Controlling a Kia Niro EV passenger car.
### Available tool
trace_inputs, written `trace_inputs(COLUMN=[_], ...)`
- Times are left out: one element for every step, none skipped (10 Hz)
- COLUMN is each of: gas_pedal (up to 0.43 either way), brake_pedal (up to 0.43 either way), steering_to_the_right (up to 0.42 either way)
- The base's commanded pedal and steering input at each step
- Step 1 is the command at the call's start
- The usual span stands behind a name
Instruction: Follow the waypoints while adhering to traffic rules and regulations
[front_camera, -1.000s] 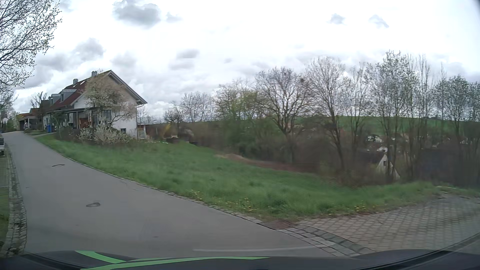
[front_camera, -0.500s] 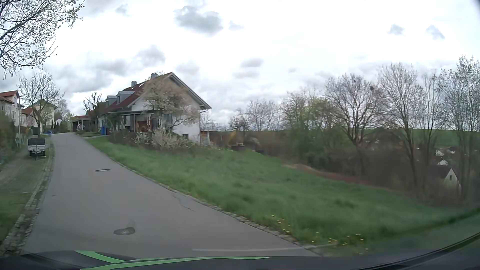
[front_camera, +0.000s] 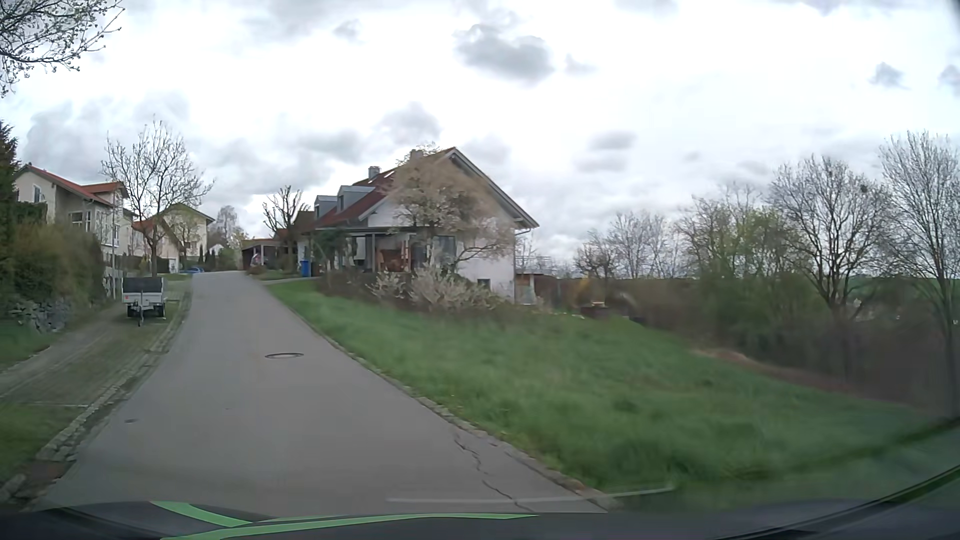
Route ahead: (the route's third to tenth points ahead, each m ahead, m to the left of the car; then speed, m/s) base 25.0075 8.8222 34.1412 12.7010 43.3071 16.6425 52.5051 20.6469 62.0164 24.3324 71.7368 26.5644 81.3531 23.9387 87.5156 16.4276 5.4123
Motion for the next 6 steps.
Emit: trace_inputs(gas_pedal=[0.000,0.000,0.020,0.039,0.067,0.079], brake_pedal=[0.000,0.000,0.000,0.000,0.000,0.000], steering_to_the_right=[-0.270,-0.252,-0.233,-0.219,-0.211,-0.208])
